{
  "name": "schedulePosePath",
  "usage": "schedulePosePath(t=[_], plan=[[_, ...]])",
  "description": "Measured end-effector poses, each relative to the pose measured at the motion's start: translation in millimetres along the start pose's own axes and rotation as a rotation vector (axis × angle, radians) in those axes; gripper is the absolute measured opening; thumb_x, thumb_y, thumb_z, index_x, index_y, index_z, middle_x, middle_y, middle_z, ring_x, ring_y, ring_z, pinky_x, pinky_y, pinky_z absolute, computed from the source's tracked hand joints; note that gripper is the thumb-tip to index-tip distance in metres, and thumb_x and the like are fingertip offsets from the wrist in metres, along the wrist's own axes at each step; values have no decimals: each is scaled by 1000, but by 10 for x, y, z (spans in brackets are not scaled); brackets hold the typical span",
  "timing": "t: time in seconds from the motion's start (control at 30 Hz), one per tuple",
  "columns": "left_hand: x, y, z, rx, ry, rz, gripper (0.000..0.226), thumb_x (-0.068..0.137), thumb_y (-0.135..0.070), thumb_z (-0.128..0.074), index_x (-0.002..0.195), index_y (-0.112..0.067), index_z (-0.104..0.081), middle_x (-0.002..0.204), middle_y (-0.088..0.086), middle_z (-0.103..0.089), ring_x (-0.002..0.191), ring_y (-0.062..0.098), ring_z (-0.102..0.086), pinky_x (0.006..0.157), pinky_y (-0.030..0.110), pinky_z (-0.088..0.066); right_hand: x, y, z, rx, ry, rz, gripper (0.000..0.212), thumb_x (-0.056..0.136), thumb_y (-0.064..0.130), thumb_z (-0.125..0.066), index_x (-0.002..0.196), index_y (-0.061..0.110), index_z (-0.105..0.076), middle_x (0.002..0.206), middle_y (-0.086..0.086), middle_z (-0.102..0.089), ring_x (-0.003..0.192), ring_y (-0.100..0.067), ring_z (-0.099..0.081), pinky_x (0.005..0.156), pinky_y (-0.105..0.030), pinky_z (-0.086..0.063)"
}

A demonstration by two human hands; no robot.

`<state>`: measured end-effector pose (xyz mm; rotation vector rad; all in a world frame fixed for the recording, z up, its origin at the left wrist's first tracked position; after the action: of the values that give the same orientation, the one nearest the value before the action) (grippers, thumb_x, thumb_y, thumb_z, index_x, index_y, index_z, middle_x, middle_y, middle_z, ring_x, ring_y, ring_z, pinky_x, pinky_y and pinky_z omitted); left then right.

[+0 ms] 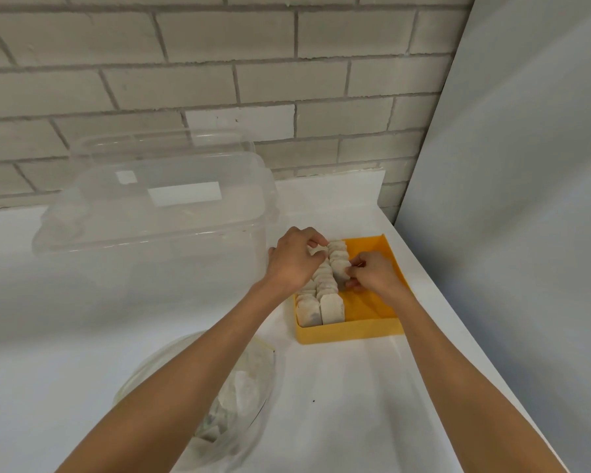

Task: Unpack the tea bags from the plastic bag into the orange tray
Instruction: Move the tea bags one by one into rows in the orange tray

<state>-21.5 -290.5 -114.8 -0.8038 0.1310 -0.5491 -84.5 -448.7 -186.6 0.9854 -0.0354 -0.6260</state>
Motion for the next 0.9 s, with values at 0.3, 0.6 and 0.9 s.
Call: schedulePosePath(t=[0.3, 0.6, 0.9], plan=[[-87, 90, 88, -41, -12, -4, 13, 85, -22, -65, 95, -30, -65, 100, -6, -55, 93, 13, -60, 93, 44, -47, -7, 43, -16, -47, -91, 73, 7, 91, 11, -62, 97, 7, -61, 86, -14, -70, 70, -21, -70, 69, -31, -58], [-157, 79, 151, -55, -15, -10, 14, 86, -20, -65, 98, -27, -67, 98, -7, -55, 80, 9, -57, 91, 42, -49, -50, 55, -17, -110, -80, 96, 24, 83, 8, -68, 104, 9, -56, 89, -12, -68, 76, -21, -66, 70, -34, -56], [-321, -66, 312, -121, 20, -49, 25, 88, -15, -65, 112, -18, -62, 106, -1, -58, 79, 10, -55, 69, 8, -40, -296, 443, 155, -258, -145, 247, 25, 88, 12, -62, 112, 9, -56, 101, -11, -64, 84, -20, -55, 66, -27, -42]])
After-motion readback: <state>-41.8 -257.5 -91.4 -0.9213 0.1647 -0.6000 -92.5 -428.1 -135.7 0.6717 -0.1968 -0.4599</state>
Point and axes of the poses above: each hand's wrist, its own x-axis towards the middle knuckle, its own z-axis out of the back of the hand, y = z × x, the point moved 9 cm from there along x, towards the middle knuckle
